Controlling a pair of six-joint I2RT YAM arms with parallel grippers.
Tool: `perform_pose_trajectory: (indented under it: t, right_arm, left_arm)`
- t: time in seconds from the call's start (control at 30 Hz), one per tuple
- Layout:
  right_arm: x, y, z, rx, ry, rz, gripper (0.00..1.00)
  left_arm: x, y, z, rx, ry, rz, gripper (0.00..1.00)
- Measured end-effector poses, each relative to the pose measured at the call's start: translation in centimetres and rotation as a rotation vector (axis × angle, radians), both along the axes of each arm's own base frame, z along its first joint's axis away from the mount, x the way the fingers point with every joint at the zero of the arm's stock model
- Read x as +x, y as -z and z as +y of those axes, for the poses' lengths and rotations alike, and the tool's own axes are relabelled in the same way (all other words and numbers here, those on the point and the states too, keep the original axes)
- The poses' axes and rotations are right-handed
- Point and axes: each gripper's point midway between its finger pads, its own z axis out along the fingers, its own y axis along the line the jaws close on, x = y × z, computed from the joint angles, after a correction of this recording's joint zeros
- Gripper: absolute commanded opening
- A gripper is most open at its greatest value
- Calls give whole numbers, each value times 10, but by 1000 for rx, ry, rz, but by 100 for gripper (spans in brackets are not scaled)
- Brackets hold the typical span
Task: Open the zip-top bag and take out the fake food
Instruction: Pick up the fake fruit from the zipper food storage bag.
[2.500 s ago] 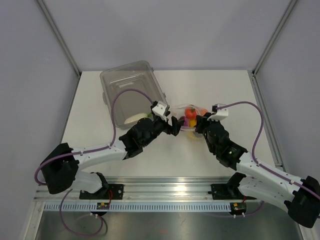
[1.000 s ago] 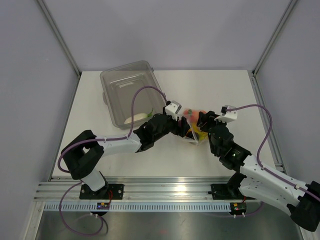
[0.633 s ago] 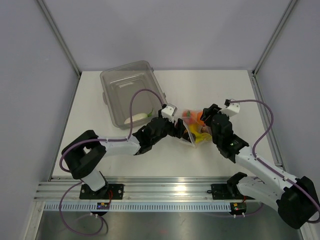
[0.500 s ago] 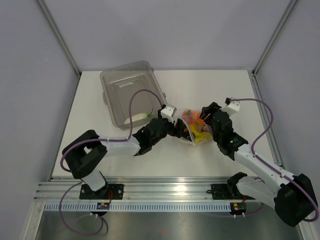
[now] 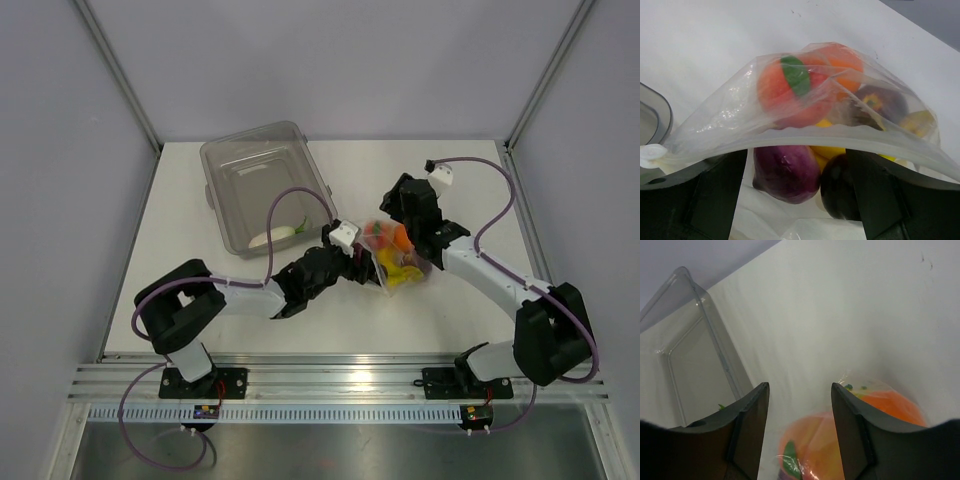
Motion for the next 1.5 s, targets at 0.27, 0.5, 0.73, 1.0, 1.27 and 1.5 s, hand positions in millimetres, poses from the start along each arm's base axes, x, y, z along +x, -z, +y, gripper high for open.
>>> perform_pose_trajectory:
  t: [0.27,0.5,0.73,1.0,1.27,1.5]
  right_arm:
    - [3,46,-4,-12,-41,148,58]
    - [-4,53,15,14,-152,182,58]
    - [-8,62,24,20,-210,214,59]
    - [-12,72,34,35,-263,249,58]
    - [-13,74,41,47,-304,262,59]
    - [-15,74,45,48,-336,265,57]
  left_arm:
    - [-6,-2,-7,14,26,-25,84]
    - [-1,-1,-11,32,26,-42,85]
    - [4,-6,-9,33,3,-75,92]
    - [11,-9,-15,39,-5,-86,94]
    - [22,-4,-24,70,-25,-56,93]
    - [27,4,-17,87,-58,-17,91]
